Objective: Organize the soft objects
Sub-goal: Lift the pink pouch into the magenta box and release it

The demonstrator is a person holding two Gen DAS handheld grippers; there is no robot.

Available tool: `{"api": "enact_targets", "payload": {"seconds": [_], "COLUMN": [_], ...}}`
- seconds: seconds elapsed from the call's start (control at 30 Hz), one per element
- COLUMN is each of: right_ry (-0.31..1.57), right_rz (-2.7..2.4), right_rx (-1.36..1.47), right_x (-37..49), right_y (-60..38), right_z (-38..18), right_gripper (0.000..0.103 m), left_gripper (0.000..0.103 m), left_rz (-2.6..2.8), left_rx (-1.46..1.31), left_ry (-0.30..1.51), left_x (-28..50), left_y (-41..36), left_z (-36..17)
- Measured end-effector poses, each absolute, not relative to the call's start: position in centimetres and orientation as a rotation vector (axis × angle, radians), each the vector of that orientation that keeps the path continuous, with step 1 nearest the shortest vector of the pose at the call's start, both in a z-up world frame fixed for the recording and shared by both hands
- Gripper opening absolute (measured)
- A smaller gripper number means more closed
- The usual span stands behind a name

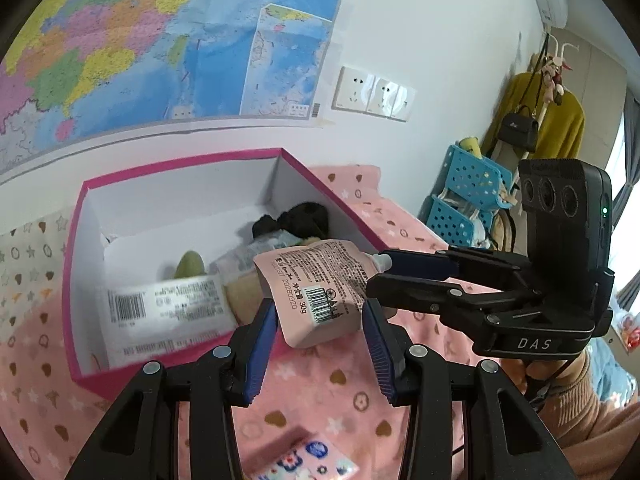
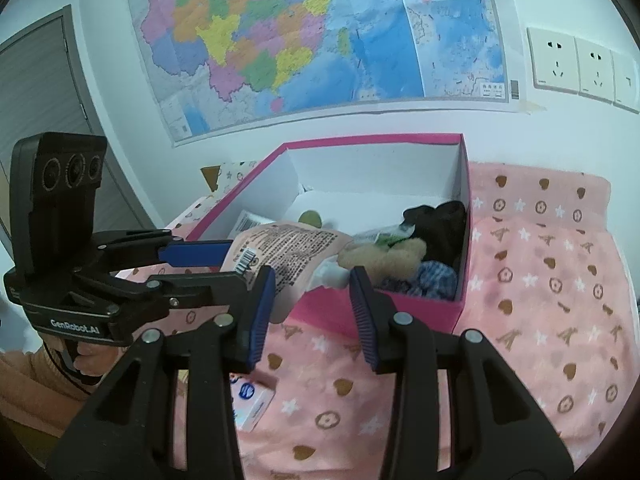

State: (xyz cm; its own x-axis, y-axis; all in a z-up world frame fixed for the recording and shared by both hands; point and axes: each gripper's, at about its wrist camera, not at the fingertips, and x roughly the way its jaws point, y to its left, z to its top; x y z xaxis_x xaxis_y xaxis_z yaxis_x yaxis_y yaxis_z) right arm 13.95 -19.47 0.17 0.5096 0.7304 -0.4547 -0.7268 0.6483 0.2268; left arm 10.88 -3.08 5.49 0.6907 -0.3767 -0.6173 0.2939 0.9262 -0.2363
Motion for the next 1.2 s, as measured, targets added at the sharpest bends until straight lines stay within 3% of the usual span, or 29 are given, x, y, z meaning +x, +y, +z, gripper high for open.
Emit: {"api": "enact_targets", "payload": {"seconds": [0.8, 1.2], "right_ry": [0.618, 0.614], "right_rz": [0.783, 0.791], "right_rx": [-0.049, -0.037], "right_x": [21.9, 20.6], "right_y": [-15.6, -16.3], "right_z": [-0.6, -1.4], "right_gripper": [0.042, 0.042], "left_gripper": [0.044, 0.046], "left_rz": [-0.236, -0.193], "left_rx": [-0.125, -0.114], "left_ry": [0.827, 0.786], "left_x": [18.9, 17.2], "left_y": [-1.7, -0.6], "left_z": [2.4, 2.3]}}
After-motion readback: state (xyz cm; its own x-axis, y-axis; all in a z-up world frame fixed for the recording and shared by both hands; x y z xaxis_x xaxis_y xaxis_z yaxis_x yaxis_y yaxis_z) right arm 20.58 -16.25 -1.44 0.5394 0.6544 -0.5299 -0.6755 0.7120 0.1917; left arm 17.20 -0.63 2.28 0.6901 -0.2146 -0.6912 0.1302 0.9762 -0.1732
